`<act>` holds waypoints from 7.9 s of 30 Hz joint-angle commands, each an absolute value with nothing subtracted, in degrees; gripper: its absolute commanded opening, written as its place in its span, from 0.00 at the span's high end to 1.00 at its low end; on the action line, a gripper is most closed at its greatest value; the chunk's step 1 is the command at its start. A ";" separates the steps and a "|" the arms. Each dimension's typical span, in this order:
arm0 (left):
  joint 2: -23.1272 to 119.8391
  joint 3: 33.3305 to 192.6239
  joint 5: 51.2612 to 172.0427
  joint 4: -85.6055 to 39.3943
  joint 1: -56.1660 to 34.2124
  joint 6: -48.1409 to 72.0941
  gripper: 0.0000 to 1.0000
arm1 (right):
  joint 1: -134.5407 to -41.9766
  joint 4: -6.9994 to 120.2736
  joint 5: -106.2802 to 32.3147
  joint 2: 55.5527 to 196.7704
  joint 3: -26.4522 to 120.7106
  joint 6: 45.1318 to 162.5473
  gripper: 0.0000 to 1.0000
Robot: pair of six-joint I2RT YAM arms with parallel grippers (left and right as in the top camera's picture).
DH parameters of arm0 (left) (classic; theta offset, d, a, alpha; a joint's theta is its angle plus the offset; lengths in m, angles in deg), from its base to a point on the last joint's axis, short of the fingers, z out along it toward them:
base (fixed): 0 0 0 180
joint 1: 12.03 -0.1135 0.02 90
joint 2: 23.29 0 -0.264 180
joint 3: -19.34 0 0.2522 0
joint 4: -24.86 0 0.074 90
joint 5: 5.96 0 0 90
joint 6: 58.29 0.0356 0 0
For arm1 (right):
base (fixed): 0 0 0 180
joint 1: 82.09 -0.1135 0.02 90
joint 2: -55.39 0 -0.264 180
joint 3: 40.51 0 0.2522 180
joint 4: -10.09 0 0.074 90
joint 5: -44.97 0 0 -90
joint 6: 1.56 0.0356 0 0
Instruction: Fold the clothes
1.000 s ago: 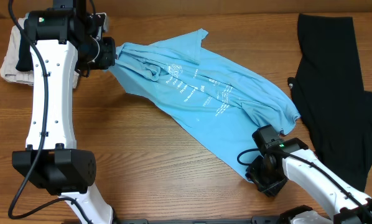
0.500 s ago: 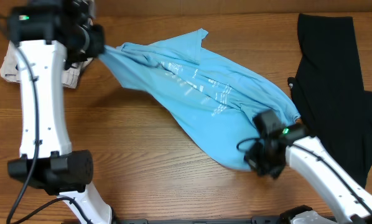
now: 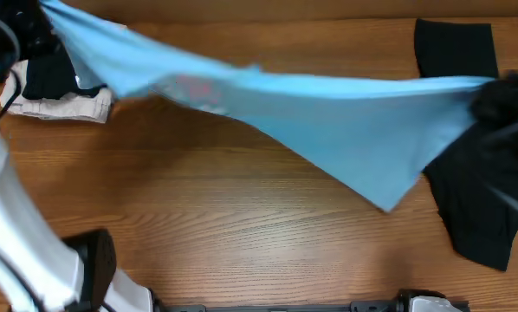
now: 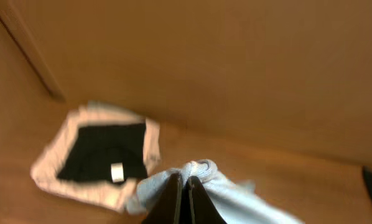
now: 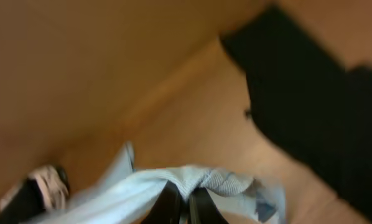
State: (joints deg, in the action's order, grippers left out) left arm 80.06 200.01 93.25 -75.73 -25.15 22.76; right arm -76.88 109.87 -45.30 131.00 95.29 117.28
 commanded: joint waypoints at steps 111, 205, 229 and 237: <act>90.35 200.86 81.10 -32.91 -24.21 15.83 0.96 | -74.08 75.20 -41.47 155.96 118.83 98.48 0.96; 58.84 110.59 90.36 -51.31 -23.12 19.88 0.96 | -73.76 98.98 -35.81 122.26 32.30 115.73 0.96; 70.29 105.59 89.62 -26.29 -19.38 19.92 0.96 | -73.67 80.93 -43.90 136.97 31.05 115.66 0.96; 75.05 105.59 89.55 -19.40 -15.29 19.90 0.96 | -73.67 75.93 -43.86 142.98 31.05 115.03 0.96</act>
